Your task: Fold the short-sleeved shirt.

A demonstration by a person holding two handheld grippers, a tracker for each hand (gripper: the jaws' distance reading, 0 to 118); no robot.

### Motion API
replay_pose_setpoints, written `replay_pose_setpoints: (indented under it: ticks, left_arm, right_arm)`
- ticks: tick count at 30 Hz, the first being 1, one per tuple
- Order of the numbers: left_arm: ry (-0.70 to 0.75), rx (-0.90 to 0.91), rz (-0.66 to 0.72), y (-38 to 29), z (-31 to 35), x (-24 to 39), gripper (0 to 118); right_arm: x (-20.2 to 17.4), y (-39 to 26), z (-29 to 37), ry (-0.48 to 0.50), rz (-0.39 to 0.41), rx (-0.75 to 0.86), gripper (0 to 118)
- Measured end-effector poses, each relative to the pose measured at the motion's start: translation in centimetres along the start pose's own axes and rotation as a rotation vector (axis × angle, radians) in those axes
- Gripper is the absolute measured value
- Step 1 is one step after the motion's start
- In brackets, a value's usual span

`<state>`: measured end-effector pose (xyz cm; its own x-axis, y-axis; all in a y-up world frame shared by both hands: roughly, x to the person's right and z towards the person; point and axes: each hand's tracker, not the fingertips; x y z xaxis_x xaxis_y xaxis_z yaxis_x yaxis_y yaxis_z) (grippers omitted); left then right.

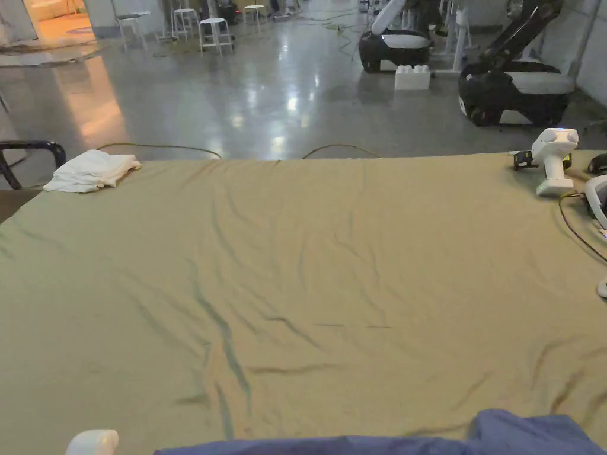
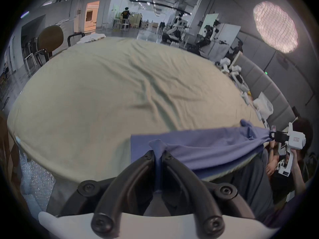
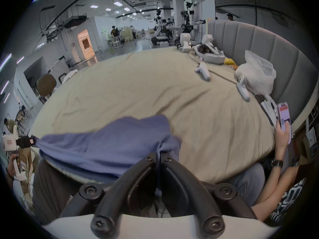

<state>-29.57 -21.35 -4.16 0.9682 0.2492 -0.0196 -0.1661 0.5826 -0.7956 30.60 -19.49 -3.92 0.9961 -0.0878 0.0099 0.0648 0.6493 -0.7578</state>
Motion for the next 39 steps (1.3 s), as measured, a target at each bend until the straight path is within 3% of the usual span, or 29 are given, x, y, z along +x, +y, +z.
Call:
replay_pose_setpoints:
  ticks: [4, 5, 7, 8, 12, 15, 18, 21, 25, 28, 29, 30, 32, 34, 37, 39]
  left_arm:
    - [0.009, -0.015, 0.015, -2.0, -1.4, -0.7, 9]
    - [0.003, -0.015, 0.038, -2.3, -1.6, -0.9, 25]
    - [0.002, -0.012, 0.074, -2.2, -1.8, -1.5, 83]
    - [0.014, -0.006, 0.089, -2.1, -1.8, -1.6, 101]
    - [0.064, 0.178, 0.043, 0.0, 2.5, -0.1, 101]
    - [0.146, 0.406, -0.130, 2.3, 8.3, 3.9, 101]
    - [0.136, 0.679, -0.212, 3.6, 15.1, 8.4, 101]
    - [0.222, 0.881, -0.293, 4.2, 19.8, 12.7, 100]
    - [0.349, 1.010, -0.335, 3.9, 22.7, 16.6, 99]
    - [0.338, 0.995, -0.354, 3.3, 23.7, 18.1, 96]
    - [0.321, 0.983, -0.356, 3.1, 23.7, 18.1, 85]
    - [0.306, 0.972, -0.348, 2.8, 24.0, 18.3, 66]
    - [0.299, 0.980, -0.333, 2.1, 24.5, 18.7, 0]
    - [0.346, 1.043, -0.323, 1.3, 24.6, 18.7, 0]
    - [0.264, 0.986, -0.288, 1.7, 25.3, 18.1, 0]
    - [0.259, 0.990, -0.291, 1.8, 25.2, 17.9, 0]
  right_arm:
    - [-0.2, -2.1, -2.1, -0.027, 0.031, -0.037, 4]
    - [-0.4, -2.5, -2.3, -0.033, 0.037, -0.029, 14]
    - [-0.4, -2.9, -2.7, -0.024, 0.035, -0.028, 65]
    - [-0.2, -3.0, -2.9, -0.020, 0.023, -0.028, 74]
    - [-0.3, -1.8, -1.3, 0.008, -0.011, 0.024, 72]
    - [-1.7, 1.0, 2.6, 0.039, -0.008, 0.201, 72]
    - [-3.9, 3.7, 8.2, 0.104, -0.026, 0.424, 72]
    - [-6.4, 5.8, 13.3, 0.158, 0.004, 0.613, 72]
    - [-9.4, 6.9, 17.2, 0.140, 0.098, 0.765, 71]
    - [-11.0, 6.4, 18.7, 0.129, 0.138, 0.838, 57]
    - [-11.4, 6.3, 19.0, 0.138, 0.155, 0.844, 36]
    - [-11.7, 6.1, 19.2, 0.149, 0.168, 0.847, 15]
    - [-12.4, 5.7, 19.5, 0.148, 0.169, 0.851, 7]
    - [-12.7, 5.3, 19.8, 0.174, 0.186, 0.855, 0]
    - [-13.5, 4.6, 20.2, 0.113, 0.214, 0.904, 0]
    - [-13.6, 4.6, 20.5, 0.123, 0.211, 0.896, 0]
